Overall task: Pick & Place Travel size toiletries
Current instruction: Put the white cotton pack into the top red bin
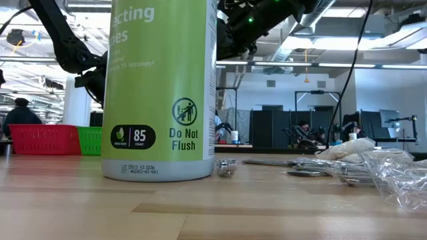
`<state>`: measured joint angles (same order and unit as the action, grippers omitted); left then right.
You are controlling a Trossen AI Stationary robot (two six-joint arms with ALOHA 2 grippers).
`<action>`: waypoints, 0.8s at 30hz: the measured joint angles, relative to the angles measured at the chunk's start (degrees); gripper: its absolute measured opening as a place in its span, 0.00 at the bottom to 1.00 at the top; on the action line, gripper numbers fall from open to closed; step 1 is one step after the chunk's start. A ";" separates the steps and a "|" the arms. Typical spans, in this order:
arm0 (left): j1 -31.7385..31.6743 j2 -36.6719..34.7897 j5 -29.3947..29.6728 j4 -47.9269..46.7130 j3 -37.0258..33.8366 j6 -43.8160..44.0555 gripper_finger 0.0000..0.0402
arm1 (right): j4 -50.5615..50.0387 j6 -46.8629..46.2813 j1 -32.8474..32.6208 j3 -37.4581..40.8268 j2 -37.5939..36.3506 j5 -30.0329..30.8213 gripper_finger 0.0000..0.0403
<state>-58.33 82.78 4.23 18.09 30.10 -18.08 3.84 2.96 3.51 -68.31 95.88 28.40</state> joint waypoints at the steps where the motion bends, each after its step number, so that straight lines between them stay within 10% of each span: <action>1: 0.11 0.00 0.00 0.06 0.01 0.01 0.18 | 0.00 0.00 -0.01 0.00 0.00 0.00 0.14; 24: 0.23 -0.02 8.29 1.85 -0.01 3.74 0.45 | -0.02 0.00 0.01 0.00 0.00 -0.02 0.14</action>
<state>-58.10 82.76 12.52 19.94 30.09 -14.33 3.82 2.96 3.53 -68.31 95.88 28.38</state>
